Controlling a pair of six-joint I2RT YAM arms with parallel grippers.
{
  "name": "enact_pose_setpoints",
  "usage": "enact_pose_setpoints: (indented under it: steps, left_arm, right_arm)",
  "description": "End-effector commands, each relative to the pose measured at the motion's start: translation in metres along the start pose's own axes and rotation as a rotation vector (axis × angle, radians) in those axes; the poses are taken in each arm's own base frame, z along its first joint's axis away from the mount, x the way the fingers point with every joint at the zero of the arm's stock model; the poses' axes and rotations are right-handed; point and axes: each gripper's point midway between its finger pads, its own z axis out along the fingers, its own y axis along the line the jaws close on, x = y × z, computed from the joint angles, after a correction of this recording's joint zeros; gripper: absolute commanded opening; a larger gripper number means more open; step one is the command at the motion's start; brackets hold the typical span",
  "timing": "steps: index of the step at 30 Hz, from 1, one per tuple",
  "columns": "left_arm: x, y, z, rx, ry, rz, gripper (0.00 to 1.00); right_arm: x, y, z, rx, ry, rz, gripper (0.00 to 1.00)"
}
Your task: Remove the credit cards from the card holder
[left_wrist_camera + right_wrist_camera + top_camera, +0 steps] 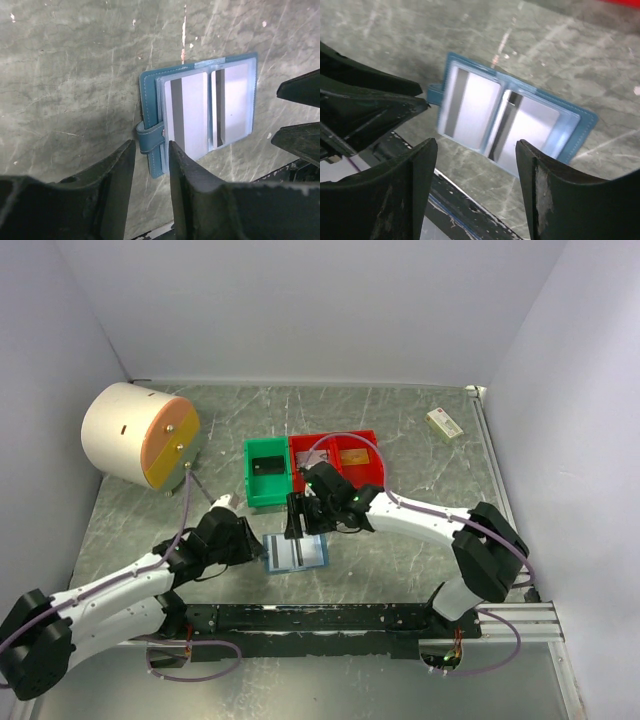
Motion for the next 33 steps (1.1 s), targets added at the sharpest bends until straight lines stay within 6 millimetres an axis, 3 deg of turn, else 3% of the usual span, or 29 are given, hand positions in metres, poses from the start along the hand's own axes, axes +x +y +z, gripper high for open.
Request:
enact_pose_setpoints:
  steps: [1, 7, 11, 22, 30, 33]
  left_arm:
    - [-0.016, -0.005, -0.013, -0.005, -0.074, -0.025, 0.46]
    - [-0.026, -0.028, -0.026, 0.129, -0.128, -0.028, 0.55]
    - [-0.022, -0.044, -0.025, 0.215, -0.1, -0.002, 0.55]
    - [-0.003, -0.049, 0.0, 0.198, 0.034, 0.061, 0.4]
    - [0.003, -0.039, 0.005, 0.139, 0.064, 0.078, 0.3]
    - [0.005, -0.029, 0.008, 0.085, 0.07, 0.081, 0.21]
  right_arm:
    - [-0.011, 0.028, -0.005, -0.142, -0.045, -0.04, 0.61]
    - [0.006, 0.041, 0.014, -0.262, 0.015, 0.045, 0.46]
    - [0.021, 0.026, 0.028, -0.238, 0.032, 0.136, 0.39]
    - [0.047, -0.022, 0.046, -0.19, 0.063, 0.315, 0.25]
    - [0.05, -0.026, 0.048, -0.201, 0.07, 0.326, 0.24]
    - [0.051, -0.025, 0.049, -0.216, 0.075, 0.331, 0.23]
